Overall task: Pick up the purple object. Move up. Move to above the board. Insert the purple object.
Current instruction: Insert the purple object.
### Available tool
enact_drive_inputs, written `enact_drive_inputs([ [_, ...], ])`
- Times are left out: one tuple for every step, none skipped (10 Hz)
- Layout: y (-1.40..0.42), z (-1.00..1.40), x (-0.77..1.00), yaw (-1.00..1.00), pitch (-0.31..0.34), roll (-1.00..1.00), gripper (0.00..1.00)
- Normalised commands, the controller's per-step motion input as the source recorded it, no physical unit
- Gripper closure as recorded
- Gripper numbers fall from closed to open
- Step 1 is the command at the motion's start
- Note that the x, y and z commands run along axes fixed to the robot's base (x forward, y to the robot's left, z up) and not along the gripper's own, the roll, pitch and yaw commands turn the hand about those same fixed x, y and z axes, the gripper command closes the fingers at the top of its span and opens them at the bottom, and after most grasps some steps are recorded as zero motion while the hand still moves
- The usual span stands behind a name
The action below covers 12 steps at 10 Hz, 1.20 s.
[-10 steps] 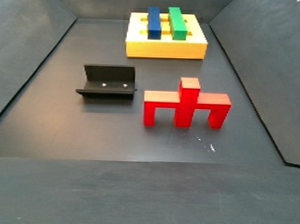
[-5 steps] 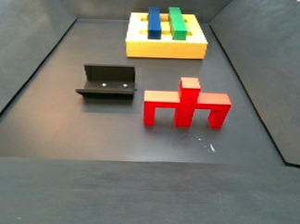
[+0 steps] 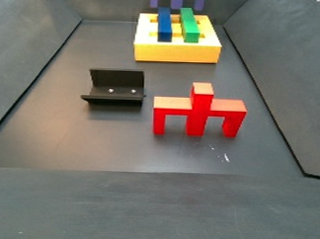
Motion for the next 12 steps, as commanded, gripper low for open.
enact_drive_inputs([
  [-0.02,-0.29,0.00,0.03,-0.093,0.02,1.00],
  [-0.07,-0.19,0.03,0.01,-0.036,0.06,1.00],
  [0.00,-0.18,-0.03,0.00,-0.044,0.04,1.00],
  [-0.07,-0.11,-0.01,0.00,-0.039,0.04,1.00],
  [-0.10,-0.17,0.00,0.00,-0.074,0.00,1.00],
  [-0.06,-0.20,0.00,0.00,-0.083,0.00,1.00],
  [-0.06,-0.19,0.00,0.00,-0.071,0.00,1.00],
  [-0.06,-0.19,0.00,0.01,-0.090,0.00,1.00],
  [-0.03,-0.17,0.00,0.02,-0.090,0.00,1.00],
  [0.00,-0.16,0.00,0.01,-0.084,0.00,1.00],
  [0.00,-0.13,-0.02,0.00,-0.060,0.00,1.00],
  [0.00,-0.09,-0.03,0.00,-0.044,0.00,1.00],
])
